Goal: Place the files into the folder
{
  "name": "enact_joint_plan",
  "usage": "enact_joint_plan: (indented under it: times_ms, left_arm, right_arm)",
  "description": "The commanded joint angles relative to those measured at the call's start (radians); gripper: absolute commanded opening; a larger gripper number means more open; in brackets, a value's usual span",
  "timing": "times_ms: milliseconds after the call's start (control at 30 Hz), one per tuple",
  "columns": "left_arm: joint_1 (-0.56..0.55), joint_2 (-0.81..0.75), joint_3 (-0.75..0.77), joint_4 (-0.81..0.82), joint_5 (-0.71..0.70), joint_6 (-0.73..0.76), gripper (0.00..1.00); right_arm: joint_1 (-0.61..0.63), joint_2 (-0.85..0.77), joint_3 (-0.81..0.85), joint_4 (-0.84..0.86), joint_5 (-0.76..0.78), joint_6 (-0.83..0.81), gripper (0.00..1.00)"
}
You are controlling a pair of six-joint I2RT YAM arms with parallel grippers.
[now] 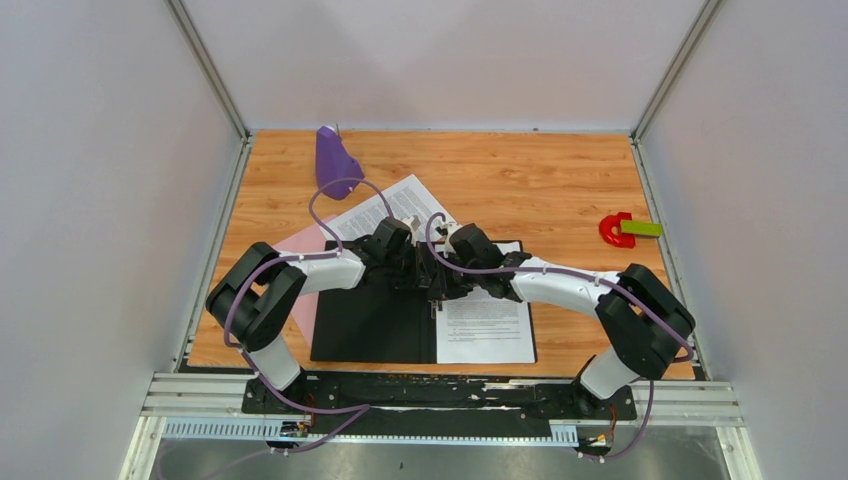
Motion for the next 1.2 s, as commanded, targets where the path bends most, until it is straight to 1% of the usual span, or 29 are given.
enact_joint_plan:
  times_ms: [0, 167, 433, 700, 1000, 1167]
  left_arm:
    - [-0.012, 0.045, -0.037, -0.143, -0.111, 0.038, 0.00]
    - [-0.012, 0.042, -0.038, -0.142, -0.114, 0.036, 0.00]
    - [-0.014, 0.038, -0.037, -0.148, -0.121, 0.036, 0.00]
    - [-0.013, 0.043, -0.037, -0.149, -0.123, 0.038, 0.00]
    - [-0.013, 0.040, -0.036, -0.152, -0.127, 0.037, 0.00]
    - [-0.013, 0.039, -0.035, -0.153, -0.127, 0.040, 0.00]
  right_arm:
    - [-0.003, 0.007, -0.018, -0.003, -0.009, -0.020, 0.11]
    - [-0.003, 0.021, -0.027, -0.009, -0.040, -0.041, 0.11]
    - [-0.003, 0.070, -0.030, -0.068, -0.053, -0.085, 0.10]
    - [-0.003, 0.091, -0.053, -0.096, -0.013, -0.099, 0.09]
    - [-0.002, 0.107, -0.030, -0.168, 0.043, -0.130, 0.09]
    - [0.004, 0.114, -0.041, -0.162, 0.056, -0.134, 0.08]
